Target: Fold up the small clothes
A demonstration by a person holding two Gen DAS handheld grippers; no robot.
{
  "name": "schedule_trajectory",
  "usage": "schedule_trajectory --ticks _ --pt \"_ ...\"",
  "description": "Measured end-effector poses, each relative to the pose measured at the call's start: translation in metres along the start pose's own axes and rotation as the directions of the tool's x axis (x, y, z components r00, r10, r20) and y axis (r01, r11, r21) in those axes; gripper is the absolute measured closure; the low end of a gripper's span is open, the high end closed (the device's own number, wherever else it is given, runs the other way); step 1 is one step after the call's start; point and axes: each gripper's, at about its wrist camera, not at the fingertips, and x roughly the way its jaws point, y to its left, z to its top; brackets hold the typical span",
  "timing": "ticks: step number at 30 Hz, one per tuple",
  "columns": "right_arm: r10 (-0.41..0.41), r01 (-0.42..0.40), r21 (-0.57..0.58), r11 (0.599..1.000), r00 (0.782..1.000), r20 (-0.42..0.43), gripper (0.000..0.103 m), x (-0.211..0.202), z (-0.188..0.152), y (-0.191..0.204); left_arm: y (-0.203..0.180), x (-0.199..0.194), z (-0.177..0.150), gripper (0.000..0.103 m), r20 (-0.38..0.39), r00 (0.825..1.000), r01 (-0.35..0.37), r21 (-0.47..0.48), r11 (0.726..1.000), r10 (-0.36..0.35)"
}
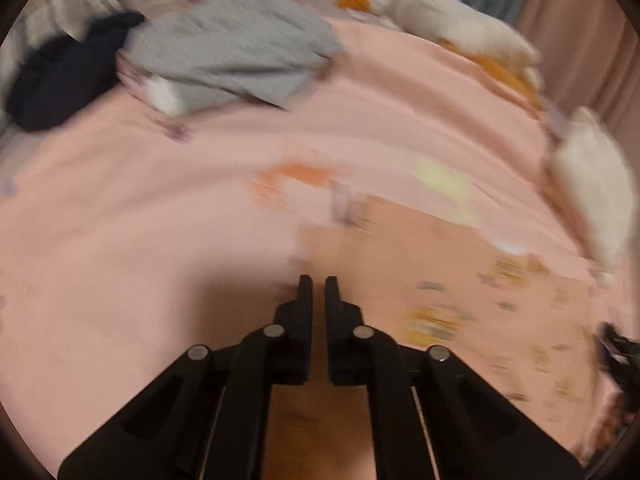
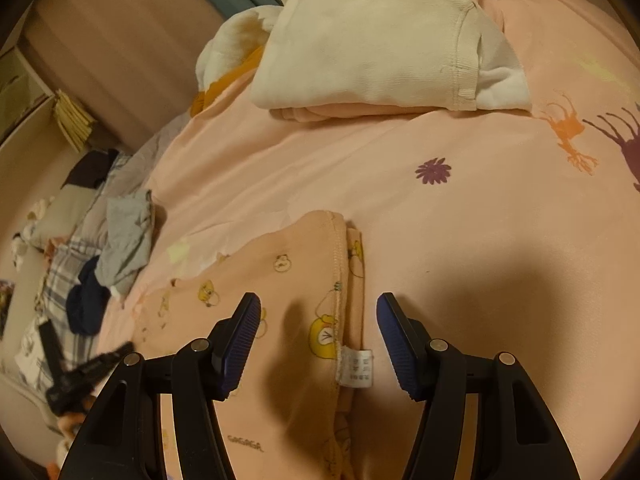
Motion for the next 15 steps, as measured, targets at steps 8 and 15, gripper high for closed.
schedule_trajectory --ticks 8,15 --pt "0.013 -0.013 0.006 1.000 1.000 -0.010 0.041 0.000 0.000 -0.002 0.063 0.005 0.001 0.097 -0.038 0.988 0.137 -0.243 0.960 -0.151" --pt "-0.009 0.009 0.002 1.000 0.999 -0.041 0.041 0.007 -0.002 -0.002 0.017 -0.001 0.016 0.057 -0.072 0.936 0.329 -0.167 0.929 -0.344"
